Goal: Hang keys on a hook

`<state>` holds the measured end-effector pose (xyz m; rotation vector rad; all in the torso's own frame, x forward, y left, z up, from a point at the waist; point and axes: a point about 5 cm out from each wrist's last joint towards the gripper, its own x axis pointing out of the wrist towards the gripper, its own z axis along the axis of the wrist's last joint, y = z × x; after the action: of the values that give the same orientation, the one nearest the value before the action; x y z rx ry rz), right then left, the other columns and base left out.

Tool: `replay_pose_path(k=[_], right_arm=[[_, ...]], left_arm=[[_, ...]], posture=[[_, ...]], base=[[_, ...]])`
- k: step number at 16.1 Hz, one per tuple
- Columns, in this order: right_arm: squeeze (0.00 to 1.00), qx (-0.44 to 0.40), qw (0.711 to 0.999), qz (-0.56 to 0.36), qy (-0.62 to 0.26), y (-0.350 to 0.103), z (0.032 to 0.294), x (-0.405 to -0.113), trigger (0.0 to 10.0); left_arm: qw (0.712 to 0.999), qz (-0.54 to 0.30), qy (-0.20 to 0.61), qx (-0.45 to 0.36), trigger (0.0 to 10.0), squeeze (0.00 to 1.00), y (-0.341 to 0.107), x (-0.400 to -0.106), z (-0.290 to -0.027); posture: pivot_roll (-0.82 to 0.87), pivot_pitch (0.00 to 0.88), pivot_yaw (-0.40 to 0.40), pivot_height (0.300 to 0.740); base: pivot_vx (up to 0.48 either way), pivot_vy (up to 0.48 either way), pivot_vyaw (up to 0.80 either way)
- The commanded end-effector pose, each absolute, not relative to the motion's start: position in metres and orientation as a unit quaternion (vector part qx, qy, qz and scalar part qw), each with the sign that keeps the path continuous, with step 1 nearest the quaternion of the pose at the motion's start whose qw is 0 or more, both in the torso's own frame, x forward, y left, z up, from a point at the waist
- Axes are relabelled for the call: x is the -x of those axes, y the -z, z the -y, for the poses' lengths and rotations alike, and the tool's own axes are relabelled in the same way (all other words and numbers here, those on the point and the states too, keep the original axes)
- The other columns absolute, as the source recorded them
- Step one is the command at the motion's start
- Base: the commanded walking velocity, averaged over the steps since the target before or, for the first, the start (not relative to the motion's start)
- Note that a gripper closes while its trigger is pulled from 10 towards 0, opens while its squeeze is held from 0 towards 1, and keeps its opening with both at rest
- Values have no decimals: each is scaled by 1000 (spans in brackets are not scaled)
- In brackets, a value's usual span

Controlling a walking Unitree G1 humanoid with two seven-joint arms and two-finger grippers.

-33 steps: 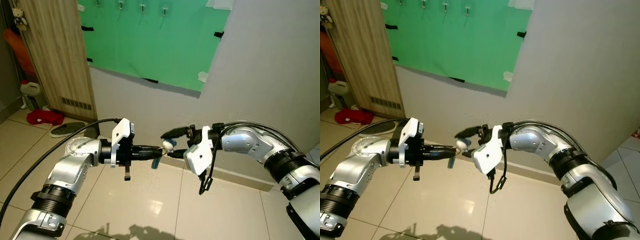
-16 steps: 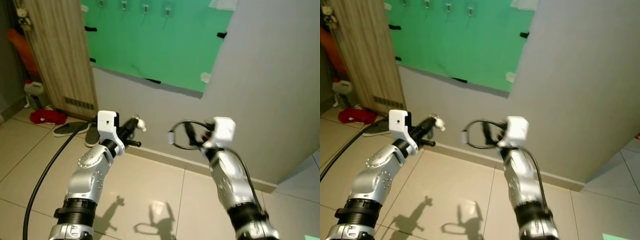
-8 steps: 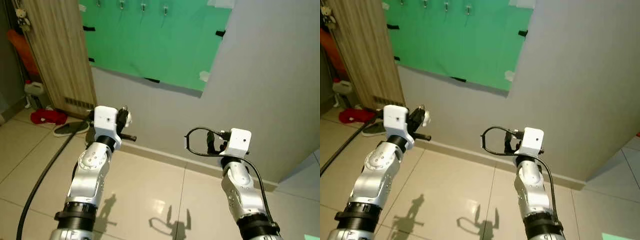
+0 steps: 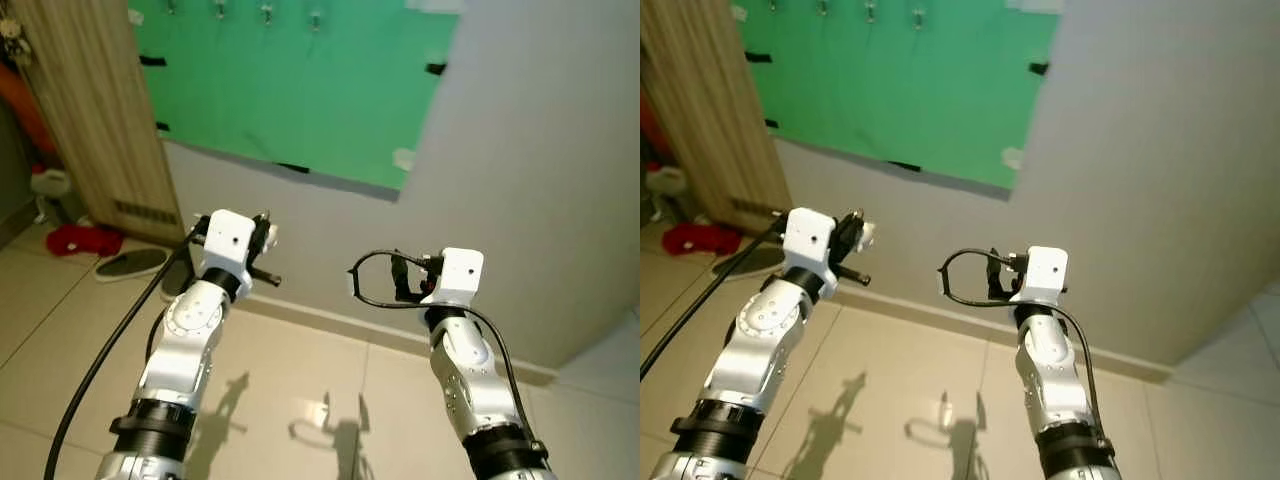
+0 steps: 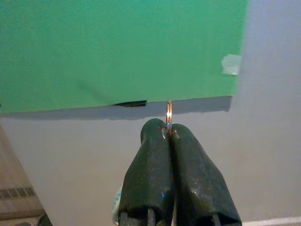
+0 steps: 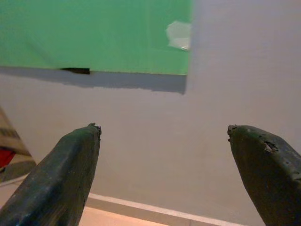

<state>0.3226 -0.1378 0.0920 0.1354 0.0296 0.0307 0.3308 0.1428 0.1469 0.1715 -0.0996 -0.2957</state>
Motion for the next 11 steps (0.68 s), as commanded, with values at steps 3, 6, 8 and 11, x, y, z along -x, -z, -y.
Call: replay_pose_path(k=[3,6,8,11], right_arm=[[0,-50,998,-9,-30,-94,135,-326,10000],[0,-44,998,-9,-34,-93,135,-328,10000],[0,-51,998,-14,-34,-92,135,-329,10000],[0,-51,998,-11,-39,-92,132,-329,10000]], left_arm=[[987,46,142,-56,10000,0,-157,-341,-147],[986,53,146,-67,10000,0,-162,-344,-149],[985,51,147,-70,10000,0,-162,-345,-152],[983,57,151,-81,10000,0,-165,-347,-153]], posture=[[47,0,-61,736],[50,0,-63,736],[52,0,-61,736],[52,0,-57,736]], base=[[437,0,0],[433,0,0],[435,0,-738],[435,0,-729]])
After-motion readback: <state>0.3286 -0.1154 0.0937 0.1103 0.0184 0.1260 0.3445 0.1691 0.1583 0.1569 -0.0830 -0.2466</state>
